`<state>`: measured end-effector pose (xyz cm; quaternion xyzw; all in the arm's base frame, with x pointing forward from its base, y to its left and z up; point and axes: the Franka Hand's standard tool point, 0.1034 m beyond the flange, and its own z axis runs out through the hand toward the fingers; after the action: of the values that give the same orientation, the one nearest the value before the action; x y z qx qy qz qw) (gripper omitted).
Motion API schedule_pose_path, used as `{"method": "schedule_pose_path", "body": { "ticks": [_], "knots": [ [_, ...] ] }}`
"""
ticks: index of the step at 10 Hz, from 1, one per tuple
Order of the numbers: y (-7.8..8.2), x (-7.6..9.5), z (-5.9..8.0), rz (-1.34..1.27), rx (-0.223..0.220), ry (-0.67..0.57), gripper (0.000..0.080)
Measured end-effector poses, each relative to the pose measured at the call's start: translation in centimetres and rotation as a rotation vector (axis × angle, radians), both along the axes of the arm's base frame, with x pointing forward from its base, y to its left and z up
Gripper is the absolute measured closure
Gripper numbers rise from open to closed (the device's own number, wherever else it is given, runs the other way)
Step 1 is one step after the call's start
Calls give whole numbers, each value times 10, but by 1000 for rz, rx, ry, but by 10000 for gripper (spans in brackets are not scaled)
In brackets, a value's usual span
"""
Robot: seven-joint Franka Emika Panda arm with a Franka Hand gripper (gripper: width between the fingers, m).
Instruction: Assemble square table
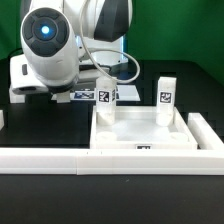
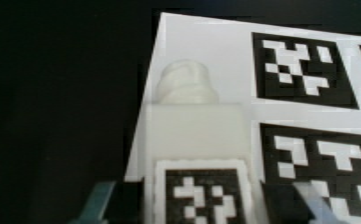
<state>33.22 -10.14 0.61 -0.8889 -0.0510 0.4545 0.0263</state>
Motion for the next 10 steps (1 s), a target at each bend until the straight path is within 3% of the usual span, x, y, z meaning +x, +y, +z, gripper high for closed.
{"method": "schedule_pose_path", "body": {
  "ticks": [2, 5, 8, 10],
  "knots": [
    [0, 0, 0, 4, 3, 0, 513],
    [2, -2, 1, 53, 57, 10, 512],
    [6, -6, 0, 50, 32, 34, 512],
    [7, -4, 0, 58, 46, 4, 512]
  ]
}}
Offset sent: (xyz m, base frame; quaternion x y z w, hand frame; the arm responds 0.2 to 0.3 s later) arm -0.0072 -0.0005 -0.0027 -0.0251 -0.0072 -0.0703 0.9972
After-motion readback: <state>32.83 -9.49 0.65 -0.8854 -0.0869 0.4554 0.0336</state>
